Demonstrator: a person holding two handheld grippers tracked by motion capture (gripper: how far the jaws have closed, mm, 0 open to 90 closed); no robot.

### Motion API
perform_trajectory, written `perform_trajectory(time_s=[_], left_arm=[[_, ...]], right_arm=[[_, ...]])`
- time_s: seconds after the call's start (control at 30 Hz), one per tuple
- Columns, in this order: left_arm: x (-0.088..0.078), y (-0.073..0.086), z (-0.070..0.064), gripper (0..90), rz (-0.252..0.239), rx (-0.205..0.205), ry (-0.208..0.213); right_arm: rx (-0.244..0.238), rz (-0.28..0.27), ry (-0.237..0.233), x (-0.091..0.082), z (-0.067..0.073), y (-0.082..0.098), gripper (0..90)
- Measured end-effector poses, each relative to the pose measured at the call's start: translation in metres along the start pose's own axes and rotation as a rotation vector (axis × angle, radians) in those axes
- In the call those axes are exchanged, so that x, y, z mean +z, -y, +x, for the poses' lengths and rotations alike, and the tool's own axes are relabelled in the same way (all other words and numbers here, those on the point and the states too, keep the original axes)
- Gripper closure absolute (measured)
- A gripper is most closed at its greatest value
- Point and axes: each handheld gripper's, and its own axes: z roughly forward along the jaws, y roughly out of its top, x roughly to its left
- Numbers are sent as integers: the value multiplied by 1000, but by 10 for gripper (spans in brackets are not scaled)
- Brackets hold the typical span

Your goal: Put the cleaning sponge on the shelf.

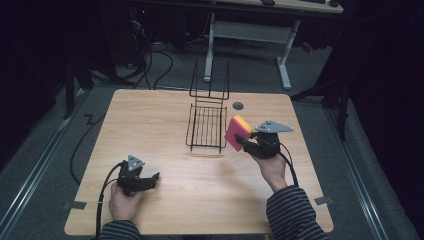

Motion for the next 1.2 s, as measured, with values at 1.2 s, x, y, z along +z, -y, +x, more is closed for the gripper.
perform_trajectory(time_s=[1.2], left_arm=[[0, 0, 0, 187, 0, 0, -2]], right_arm=[[-20, 19, -8, 36, 11, -27, 611]])
